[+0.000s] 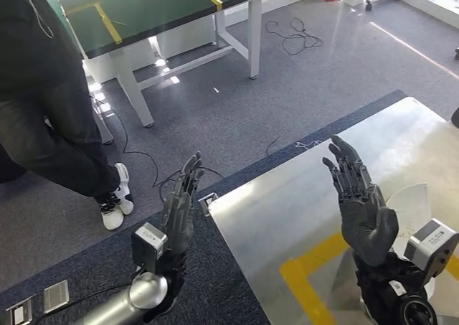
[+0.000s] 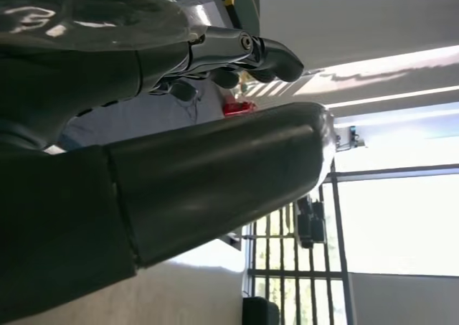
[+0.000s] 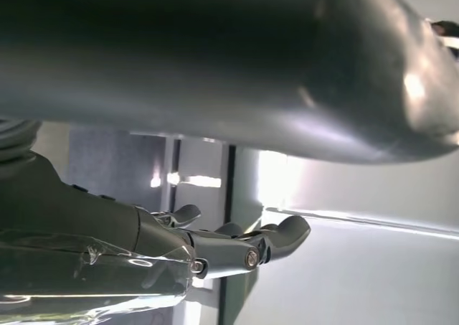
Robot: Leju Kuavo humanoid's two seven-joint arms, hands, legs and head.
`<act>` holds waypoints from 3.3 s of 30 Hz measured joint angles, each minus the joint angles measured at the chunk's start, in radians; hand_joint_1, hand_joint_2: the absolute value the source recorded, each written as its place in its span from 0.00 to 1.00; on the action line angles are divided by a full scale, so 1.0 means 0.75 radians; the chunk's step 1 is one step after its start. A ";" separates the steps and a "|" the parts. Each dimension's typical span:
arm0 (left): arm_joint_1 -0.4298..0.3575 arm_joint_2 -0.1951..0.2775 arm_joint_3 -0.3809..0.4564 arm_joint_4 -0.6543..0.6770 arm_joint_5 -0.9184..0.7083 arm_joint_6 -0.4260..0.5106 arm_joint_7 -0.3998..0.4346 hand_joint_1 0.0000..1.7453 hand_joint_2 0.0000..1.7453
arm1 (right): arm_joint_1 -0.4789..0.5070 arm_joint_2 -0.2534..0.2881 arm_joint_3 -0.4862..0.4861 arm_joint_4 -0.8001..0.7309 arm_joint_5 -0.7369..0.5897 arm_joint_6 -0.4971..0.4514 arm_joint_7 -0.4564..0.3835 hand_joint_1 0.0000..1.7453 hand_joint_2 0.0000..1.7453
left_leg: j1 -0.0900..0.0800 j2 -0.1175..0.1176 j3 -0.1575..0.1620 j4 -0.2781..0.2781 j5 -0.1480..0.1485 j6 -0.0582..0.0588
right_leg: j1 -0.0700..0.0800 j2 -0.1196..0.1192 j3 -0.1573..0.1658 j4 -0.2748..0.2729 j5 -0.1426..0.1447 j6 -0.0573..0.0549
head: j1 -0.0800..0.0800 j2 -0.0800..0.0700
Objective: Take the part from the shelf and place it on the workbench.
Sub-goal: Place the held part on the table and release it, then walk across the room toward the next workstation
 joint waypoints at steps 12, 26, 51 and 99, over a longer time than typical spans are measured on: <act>0.000 0.000 0.009 -0.002 0.000 -0.004 0.005 0.00 0.00 | -0.003 -0.002 0.004 0.000 0.016 0.001 -0.002 0.00 0.00 | 0.011 0.000 0.002 -0.014 0.007 -0.004 | 0.019 0.002 -0.001 -0.002 -0.002 -0.029 | -0.041 0.000; -0.004 0.002 0.009 -0.005 0.009 -0.004 0.017 0.00 0.00 | -0.018 -0.002 0.007 0.000 0.013 -0.002 -0.002 0.00 0.00 | 0.013 0.000 0.001 -0.014 0.005 -0.021 | 0.019 0.000 0.004 -0.009 -0.002 -0.031 | -0.024 0.000; -0.009 0.010 0.009 -0.008 0.034 -0.003 0.015 0.00 0.00 | -0.018 -0.002 0.014 -0.001 0.014 -0.026 -0.008 0.00 0.00 | 0.005 0.000 0.002 -0.008 0.002 0.005 | 0.010 0.000 0.014 -0.028 0.006 -0.016 | -0.012 0.000; -0.021 0.009 0.009 -0.030 0.020 -0.002 0.022 0.00 0.00 | -0.004 -0.013 0.015 -0.021 0.031 -0.025 0.001 0.00 0.00 | 0.004 0.052 -0.043 -0.001 0.050 -0.023 | 0.024 -0.021 0.100 -0.048 -0.033 -0.043 | 0.015 0.000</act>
